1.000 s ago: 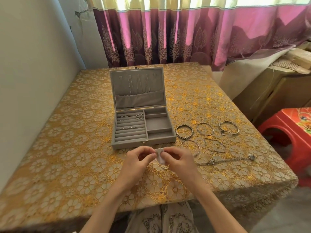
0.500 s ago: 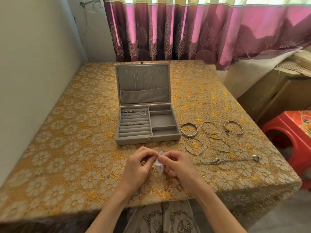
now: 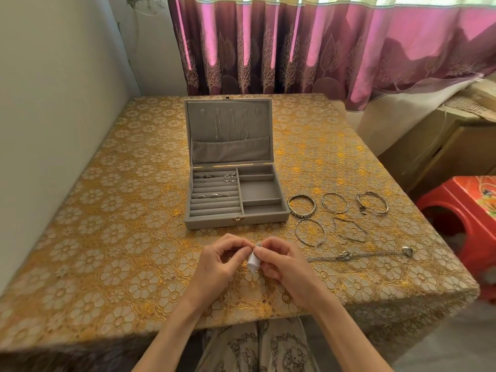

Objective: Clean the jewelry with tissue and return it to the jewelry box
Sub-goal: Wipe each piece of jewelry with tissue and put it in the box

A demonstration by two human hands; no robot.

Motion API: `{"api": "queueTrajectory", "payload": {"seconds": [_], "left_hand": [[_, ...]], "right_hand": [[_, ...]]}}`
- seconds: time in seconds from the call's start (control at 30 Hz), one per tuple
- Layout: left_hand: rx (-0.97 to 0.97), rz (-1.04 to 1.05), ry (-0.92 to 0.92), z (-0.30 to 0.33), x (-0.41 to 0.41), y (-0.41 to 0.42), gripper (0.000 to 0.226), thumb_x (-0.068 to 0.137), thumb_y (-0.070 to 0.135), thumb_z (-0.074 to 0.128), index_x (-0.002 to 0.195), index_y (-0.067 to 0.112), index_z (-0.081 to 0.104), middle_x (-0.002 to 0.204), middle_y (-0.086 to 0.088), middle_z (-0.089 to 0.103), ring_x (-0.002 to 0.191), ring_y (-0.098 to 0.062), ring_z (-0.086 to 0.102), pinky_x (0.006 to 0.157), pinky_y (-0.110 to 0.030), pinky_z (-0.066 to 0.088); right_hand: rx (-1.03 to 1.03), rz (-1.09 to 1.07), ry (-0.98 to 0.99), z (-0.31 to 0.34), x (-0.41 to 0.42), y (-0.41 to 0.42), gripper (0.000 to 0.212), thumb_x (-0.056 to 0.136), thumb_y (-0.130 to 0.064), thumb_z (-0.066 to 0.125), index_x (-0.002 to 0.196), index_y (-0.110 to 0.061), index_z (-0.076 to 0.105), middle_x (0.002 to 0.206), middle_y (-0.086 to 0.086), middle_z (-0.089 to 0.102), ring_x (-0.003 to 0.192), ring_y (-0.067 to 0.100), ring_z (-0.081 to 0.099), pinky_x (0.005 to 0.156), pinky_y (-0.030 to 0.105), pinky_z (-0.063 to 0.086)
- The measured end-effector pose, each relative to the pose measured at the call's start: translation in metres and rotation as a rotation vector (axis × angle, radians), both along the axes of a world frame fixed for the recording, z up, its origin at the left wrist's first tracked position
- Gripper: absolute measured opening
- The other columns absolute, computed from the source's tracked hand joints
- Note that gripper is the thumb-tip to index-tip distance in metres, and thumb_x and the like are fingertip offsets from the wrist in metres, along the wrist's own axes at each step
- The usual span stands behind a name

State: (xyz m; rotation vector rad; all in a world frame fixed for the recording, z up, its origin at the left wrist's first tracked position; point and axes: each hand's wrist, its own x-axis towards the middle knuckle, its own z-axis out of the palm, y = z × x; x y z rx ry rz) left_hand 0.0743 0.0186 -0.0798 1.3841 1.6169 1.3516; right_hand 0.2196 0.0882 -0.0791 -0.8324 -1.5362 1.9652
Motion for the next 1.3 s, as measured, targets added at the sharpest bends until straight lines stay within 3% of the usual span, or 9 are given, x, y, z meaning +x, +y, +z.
{"api": "queueTrajectory", "payload": {"seconds": [0.33,0.47,0.57,0.8,0.97,1.1,1.3], "left_hand": [[-0.068,0.046,-0.087,0.0013,-0.0009,0.0004,0.008,0.080,0.015,0.067,0.087,0.018,0.069,0.085,0.003,0.069,0.080,-0.012,0.064,0.072,-0.024,0.054],[-0.053,0.145,-0.271,0.0034,-0.0035,-0.0013,0.014,0.077,0.020,0.064,0.088,0.015,0.070,0.082,0.005,0.070,0.075,-0.006,0.062,0.070,-0.017,0.051],[-0.041,0.146,-0.251,0.0020,-0.0046,-0.0010,0.013,0.078,0.017,0.065,0.089,0.013,0.070,0.084,0.000,0.070,0.076,-0.007,0.062,0.070,-0.016,0.050],[-0.031,0.105,-0.140,-0.0017,-0.0044,0.0013,0.010,0.079,0.007,0.067,0.084,0.013,0.073,0.089,0.001,0.068,0.086,-0.010,0.063,0.076,-0.019,0.050],[-0.029,0.088,-0.170,-0.0004,-0.0032,0.0014,0.009,0.078,0.008,0.066,0.083,0.011,0.073,0.093,-0.002,0.061,0.085,-0.004,0.060,0.075,-0.015,0.049],[-0.027,0.061,-0.195,-0.0003,-0.0022,0.0016,0.012,0.072,0.018,0.067,0.081,0.015,0.074,0.092,-0.003,0.061,0.086,-0.009,0.060,0.074,-0.017,0.049],[0.016,0.023,-0.257,0.0006,-0.0008,0.0011,0.013,0.071,0.009,0.067,0.081,0.012,0.075,0.087,-0.006,0.062,0.081,-0.008,0.061,0.071,-0.016,0.049]], "right_hand": [[0.108,-0.029,-0.103,0.0000,-0.0033,-0.0035,0.008,0.087,-0.013,0.060,0.087,-0.014,0.068,0.063,-0.002,0.058,0.052,0.006,0.046,0.049,0.015,0.037],[-0.024,-0.137,-0.015,-0.0033,-0.0048,-0.0041,0.010,0.087,-0.009,0.058,0.088,-0.006,0.067,0.063,0.001,0.057,0.050,0.007,0.045,0.049,0.017,0.035],[-0.080,-0.213,0.028,-0.0048,-0.0063,-0.0039,0.010,0.086,-0.008,0.059,0.088,-0.005,0.068,0.062,0.004,0.056,0.048,0.009,0.044,0.051,0.023,0.032],[0.004,-0.085,0.008,-0.0033,-0.0051,-0.0058,0.015,0.084,-0.015,0.063,0.097,-0.013,0.071,0.072,0.005,0.062,0.055,0.009,0.046,0.049,0.015,0.037],[0.024,-0.088,-0.015,-0.0019,-0.0071,-0.0051,0.015,0.084,-0.015,0.063,0.098,-0.009,0.069,0.071,0.001,0.063,0.054,0.006,0.046,0.048,0.013,0.038],[0.030,-0.036,-0.025,-0.0017,-0.0056,-0.0030,0.011,0.086,-0.012,0.061,0.093,-0.007,0.067,0.064,-0.005,0.060,0.052,0.006,0.044,0.048,0.013,0.036],[-0.011,0.036,0.017,-0.0020,-0.0028,-0.0003,0.011,0.079,-0.023,0.065,0.083,-0.013,0.068,0.066,0.001,0.056,0.051,0.006,0.042,0.049,0.014,0.033]]}}
